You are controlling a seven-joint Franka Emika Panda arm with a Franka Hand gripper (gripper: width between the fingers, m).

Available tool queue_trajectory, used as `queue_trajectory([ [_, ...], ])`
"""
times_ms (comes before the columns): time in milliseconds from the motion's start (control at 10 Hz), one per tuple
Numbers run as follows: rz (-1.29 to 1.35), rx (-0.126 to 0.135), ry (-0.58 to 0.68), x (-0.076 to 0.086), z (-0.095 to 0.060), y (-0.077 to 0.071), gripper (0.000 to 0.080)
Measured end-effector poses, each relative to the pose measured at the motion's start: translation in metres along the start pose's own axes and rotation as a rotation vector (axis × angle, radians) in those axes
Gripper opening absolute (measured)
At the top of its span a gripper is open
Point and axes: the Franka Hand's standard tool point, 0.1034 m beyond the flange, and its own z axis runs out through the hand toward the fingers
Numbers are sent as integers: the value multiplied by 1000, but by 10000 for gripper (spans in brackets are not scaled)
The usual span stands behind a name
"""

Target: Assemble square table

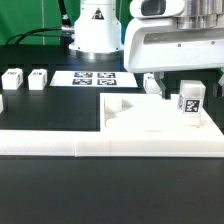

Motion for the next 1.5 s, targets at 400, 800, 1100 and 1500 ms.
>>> queue_trajectory([
  [400, 158, 0, 0, 0, 0, 2, 292],
  [800, 788, -1, 27, -1, 0, -4, 292],
  [1100, 1193, 56, -1, 1, 1, -2, 292],
  [1500, 1233, 67, -7, 1, 1, -1, 364],
])
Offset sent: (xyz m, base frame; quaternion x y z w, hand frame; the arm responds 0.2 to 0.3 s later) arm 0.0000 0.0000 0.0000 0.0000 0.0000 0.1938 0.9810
